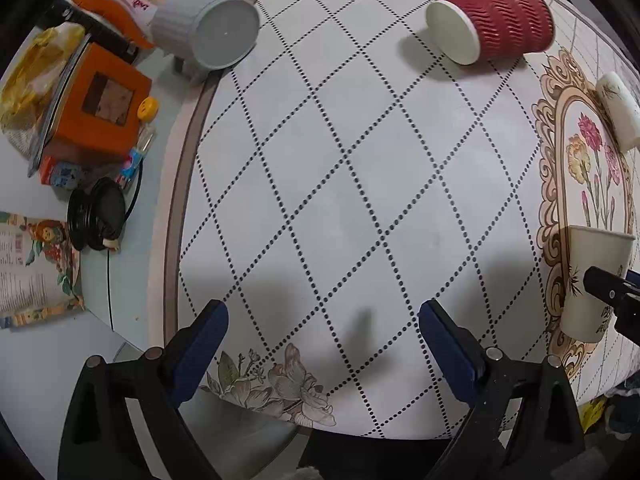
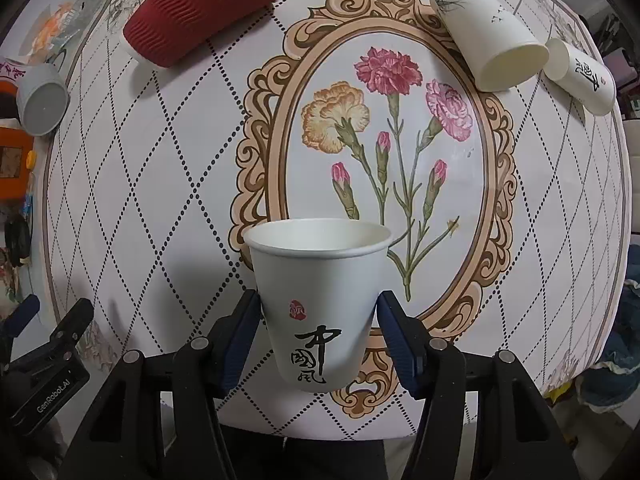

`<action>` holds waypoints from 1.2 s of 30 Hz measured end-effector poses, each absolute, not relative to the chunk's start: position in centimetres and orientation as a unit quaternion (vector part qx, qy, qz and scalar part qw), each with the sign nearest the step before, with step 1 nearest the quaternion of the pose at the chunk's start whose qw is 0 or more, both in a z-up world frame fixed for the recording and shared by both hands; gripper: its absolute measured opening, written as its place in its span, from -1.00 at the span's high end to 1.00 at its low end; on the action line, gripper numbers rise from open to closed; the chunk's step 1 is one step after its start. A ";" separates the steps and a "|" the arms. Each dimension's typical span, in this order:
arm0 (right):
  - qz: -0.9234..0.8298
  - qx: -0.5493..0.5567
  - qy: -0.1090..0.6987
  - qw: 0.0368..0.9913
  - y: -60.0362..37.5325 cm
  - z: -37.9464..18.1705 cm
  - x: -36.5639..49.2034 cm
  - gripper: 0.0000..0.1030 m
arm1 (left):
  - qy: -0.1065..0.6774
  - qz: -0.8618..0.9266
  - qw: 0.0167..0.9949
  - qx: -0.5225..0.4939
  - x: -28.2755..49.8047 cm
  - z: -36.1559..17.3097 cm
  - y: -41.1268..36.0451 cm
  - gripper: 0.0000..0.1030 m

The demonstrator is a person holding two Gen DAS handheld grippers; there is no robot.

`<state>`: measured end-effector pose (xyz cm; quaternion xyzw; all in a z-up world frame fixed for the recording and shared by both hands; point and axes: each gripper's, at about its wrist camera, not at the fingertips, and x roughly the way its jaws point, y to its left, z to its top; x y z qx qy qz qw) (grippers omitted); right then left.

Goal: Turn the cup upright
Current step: 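Close the right gripper on the cup while the left gripper releases it, then lower the cup upright onto the flower oval and open the right gripper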

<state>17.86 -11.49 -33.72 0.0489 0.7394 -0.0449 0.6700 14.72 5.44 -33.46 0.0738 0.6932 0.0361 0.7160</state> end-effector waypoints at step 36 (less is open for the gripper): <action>-0.085 0.019 0.469 0.879 -10.9 -31.1 15.4 -0.24 | 0.699 -0.006 0.709 0.090 15.2 -36.9 2.7 -0.89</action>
